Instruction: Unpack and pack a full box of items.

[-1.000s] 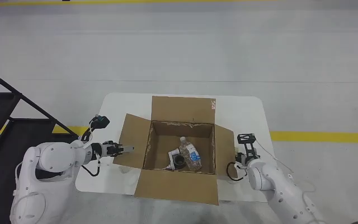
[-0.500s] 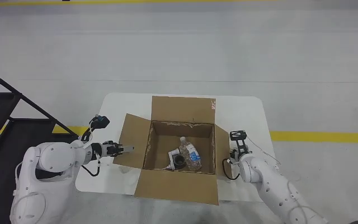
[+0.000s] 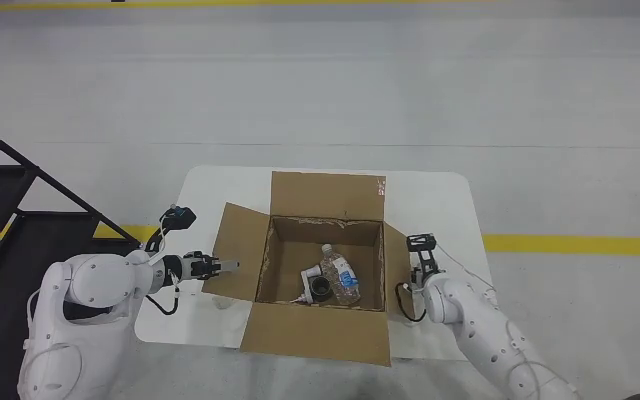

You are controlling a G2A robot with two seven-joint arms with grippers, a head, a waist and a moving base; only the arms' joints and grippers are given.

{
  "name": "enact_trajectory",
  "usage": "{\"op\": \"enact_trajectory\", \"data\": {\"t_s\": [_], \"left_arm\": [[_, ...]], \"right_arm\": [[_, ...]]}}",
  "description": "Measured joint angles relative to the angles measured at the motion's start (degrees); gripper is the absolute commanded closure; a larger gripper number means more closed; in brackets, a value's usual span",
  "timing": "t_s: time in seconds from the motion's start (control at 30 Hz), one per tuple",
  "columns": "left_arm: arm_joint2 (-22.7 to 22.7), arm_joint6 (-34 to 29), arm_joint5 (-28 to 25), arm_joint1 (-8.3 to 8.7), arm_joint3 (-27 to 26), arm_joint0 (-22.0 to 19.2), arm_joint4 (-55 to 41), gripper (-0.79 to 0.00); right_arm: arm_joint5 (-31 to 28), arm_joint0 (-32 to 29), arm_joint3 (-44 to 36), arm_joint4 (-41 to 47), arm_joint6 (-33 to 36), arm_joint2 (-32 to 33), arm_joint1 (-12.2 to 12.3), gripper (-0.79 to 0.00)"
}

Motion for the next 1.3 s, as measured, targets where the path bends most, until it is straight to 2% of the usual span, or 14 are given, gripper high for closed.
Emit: {"op": "enact_trajectory", "data": {"t_s": [0.23,0.33,0.63,0.8,0.93,1.03,1.1,1.2,1.3], "left_arm": [[0.0,0.0,0.0,0.0,0.0,0.0,0.0,-0.785],[0.0,0.0,0.0,0.0,0.0,0.0,0.0,-0.785],[0.0,0.0,0.0,0.0,0.0,0.0,0.0,-0.785],[0.0,0.0,0.0,0.0,0.0,0.0,0.0,-0.785],[0.0,0.0,0.0,0.0,0.0,0.0,0.0,-0.785],[0.0,0.0,0.0,0.0,0.0,0.0,0.0,-0.785],[0.0,0.0,0.0,0.0,0.0,0.0,0.0,-0.785],[0.0,0.0,0.0,0.0,0.0,0.0,0.0,-0.785],[0.0,0.0,0.0,0.0,0.0,0.0,0.0,-0.785]], "right_arm": [[-0.34,0.09,0.76,-0.54,0.26,0.3,-0.64,-0.308],[-0.46,0.15,1.01,-0.76,0.41,0.49,-0.89,0.0],[0.73,-1.02,-1.41,-0.17,0.02,4.77,-0.68,0.0],[1.72,-4.2,-7.18,1.37,0.83,12.16,0.79,0.0],[1.15,-8.23,-16.05,3.7,2.22,20.01,2.19,0.0],[-1.77,-11.95,-24.5,10.4,3.79,26.78,2.88,0.0],[-5.81,-14.21,-29.48,17.89,5.36,31.24,3.1,0.0],[-13.86,-15.75,-33.31,29.32,9.06,35.48,3.26,0.0],[-21.81,-14.81,-33.42,40.83,14.48,36.42,3.25,0.0]]}}
